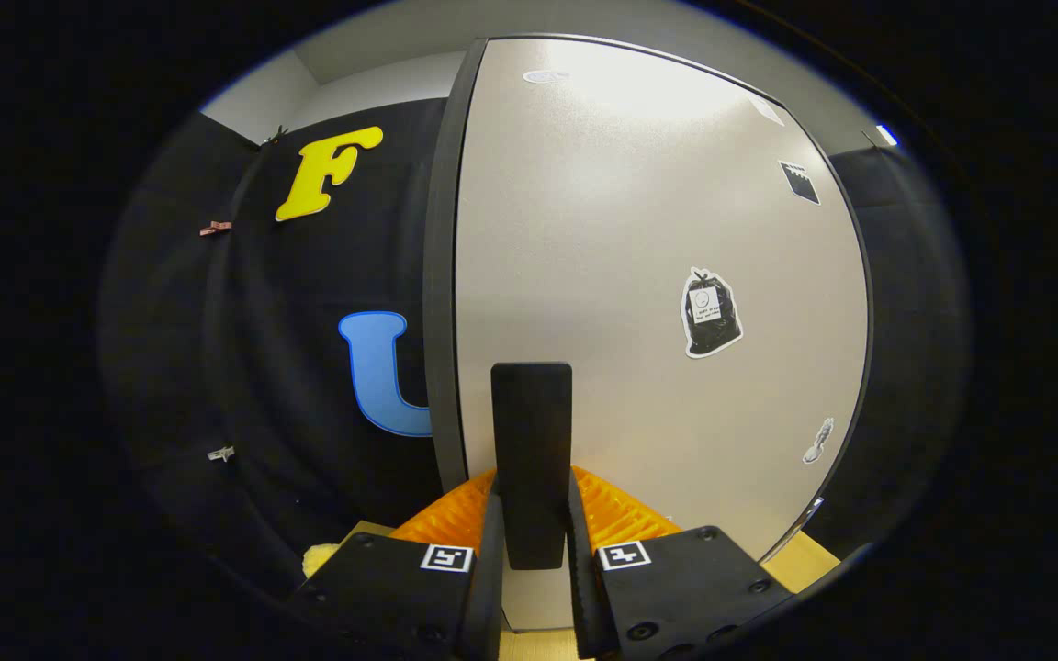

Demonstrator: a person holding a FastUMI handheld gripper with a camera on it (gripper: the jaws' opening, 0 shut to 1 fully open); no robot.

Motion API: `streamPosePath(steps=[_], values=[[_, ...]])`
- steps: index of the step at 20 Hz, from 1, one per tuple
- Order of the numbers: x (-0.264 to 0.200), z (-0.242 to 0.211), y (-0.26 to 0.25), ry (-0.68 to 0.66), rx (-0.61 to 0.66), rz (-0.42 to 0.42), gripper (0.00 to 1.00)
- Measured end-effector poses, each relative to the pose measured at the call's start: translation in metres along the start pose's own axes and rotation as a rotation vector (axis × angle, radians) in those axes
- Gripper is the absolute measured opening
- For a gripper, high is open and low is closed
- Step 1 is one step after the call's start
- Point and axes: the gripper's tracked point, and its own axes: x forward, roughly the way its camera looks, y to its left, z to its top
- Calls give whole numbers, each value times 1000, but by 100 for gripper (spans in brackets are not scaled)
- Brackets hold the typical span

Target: Open the shoe cabinet door, grab the shoes and put them into the shoe cabinet, then close the shoe cabinet door.

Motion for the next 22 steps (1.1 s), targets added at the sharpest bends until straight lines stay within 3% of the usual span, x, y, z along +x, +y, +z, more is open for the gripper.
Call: streamPosePath(steps=[10,22], values=[[-43,4,2,10,-18,95,35],[-124,3,-31,35,-17,247,35]])
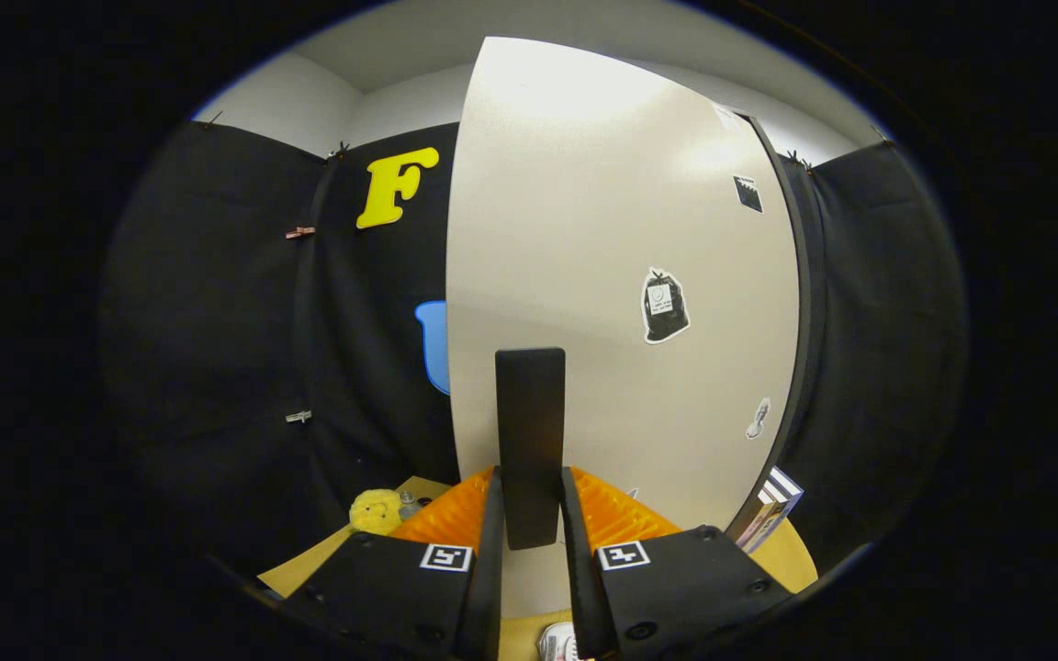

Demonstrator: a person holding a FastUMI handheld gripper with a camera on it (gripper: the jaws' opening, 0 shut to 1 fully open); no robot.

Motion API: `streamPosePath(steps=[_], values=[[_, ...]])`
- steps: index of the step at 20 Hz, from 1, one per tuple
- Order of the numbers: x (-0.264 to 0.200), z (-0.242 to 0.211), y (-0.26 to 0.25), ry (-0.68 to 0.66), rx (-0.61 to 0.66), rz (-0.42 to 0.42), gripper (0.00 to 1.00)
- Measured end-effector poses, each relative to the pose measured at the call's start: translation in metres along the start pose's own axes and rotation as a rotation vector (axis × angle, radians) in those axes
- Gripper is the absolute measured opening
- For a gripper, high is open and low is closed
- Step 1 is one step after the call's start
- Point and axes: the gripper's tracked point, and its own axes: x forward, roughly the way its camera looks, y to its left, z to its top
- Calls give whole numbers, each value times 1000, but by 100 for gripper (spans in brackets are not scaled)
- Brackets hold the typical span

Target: Open the shoe cabinet door, grab the shoes and put them into the shoe cabinet, then close the shoe cabinet door.

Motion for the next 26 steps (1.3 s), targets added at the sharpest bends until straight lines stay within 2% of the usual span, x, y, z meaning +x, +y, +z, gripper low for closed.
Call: streamPosePath(steps=[8,15,21,26], values=[[-49,-1,-25,-4,-34,44,35],[-88,-5,-59,-7,-10,35,35],[-119,-7,-96,-4,9,-32,34],[-154,-9,-143,7,11,-148,34]])
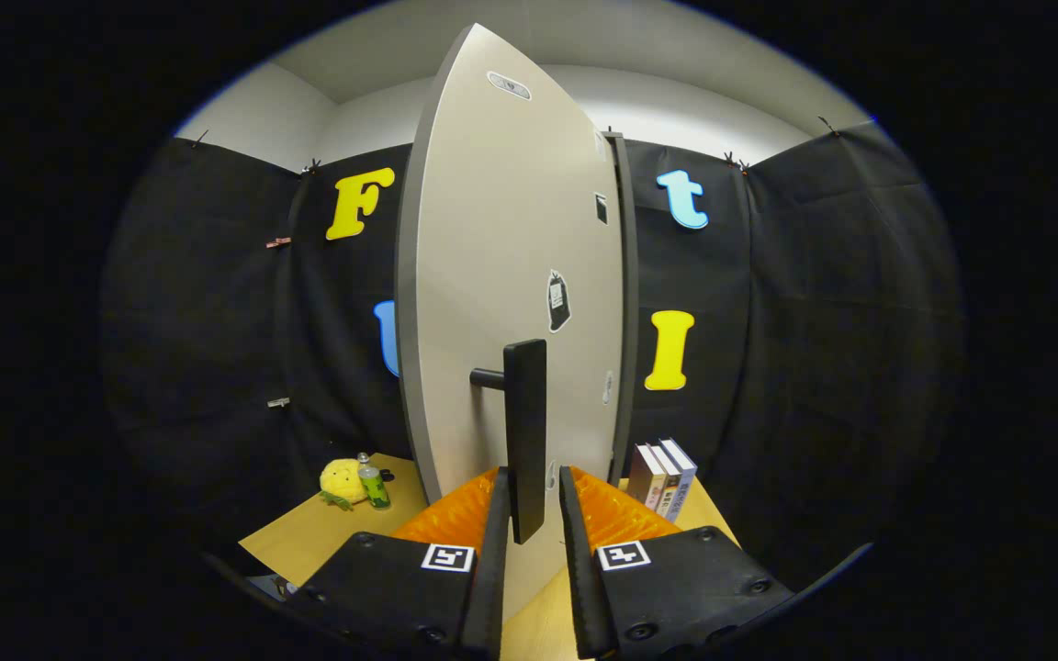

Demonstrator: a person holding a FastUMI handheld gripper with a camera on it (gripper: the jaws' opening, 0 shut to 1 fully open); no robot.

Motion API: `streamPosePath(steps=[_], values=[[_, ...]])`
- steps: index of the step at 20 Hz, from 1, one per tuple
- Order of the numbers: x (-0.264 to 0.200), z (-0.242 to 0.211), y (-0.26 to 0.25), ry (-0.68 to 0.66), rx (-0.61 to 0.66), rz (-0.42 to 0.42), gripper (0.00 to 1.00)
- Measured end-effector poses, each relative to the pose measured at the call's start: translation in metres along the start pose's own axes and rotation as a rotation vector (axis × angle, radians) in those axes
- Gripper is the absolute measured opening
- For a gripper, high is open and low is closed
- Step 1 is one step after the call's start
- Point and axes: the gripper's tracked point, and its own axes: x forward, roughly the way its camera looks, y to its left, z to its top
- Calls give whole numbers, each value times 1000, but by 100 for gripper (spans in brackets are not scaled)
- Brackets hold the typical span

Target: Open the shoe cabinet door, grab the shoes and put them into the shoe cabinet, then close the shoe cabinet door.

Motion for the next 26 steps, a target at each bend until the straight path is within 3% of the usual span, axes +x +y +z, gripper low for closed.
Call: streamPosePath(steps=[7,11,17,26], values=[[-58,0,-63,-15,-69,-181,34],[-60,2,-60,-24,-75,-215,34],[-45,-20,-24,20,-27,-159,34],[-3,-111,64,125,-41,-89,34]])
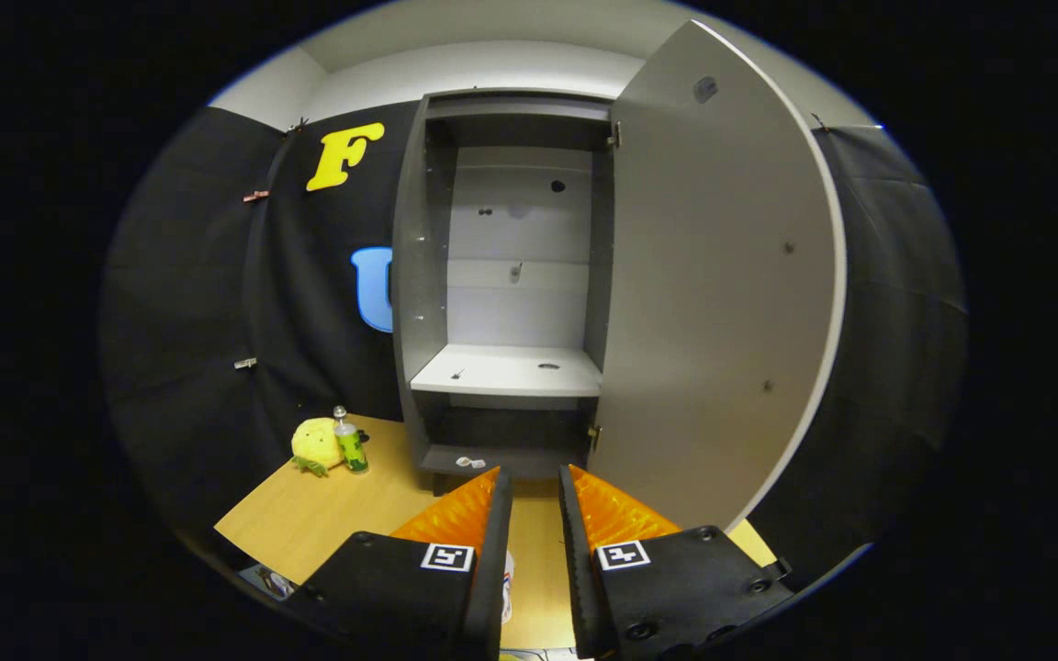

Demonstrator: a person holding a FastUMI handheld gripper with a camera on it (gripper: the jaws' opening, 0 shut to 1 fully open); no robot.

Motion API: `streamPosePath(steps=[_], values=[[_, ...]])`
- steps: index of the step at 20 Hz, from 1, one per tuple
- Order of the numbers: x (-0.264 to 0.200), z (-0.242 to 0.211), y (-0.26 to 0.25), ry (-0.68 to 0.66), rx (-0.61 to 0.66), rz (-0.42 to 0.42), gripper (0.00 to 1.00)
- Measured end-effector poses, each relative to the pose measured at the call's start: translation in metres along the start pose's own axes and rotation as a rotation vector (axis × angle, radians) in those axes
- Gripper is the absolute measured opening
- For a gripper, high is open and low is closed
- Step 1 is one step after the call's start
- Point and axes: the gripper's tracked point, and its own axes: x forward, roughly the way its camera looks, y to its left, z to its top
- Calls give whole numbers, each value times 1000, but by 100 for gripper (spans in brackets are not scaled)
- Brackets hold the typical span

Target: Open the shoe cabinet door, grab the shoes and put them into the shoe cabinet, then close the shoe cabinet door.

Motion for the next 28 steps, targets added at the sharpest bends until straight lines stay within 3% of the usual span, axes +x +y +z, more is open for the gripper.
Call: streamPosePath(steps=[6,18,28], values=[[27,-104,49,141,-36,51,34],[60,-272,69,360,-31,6,32],[90,-334,68,466,-43,-5,32]])
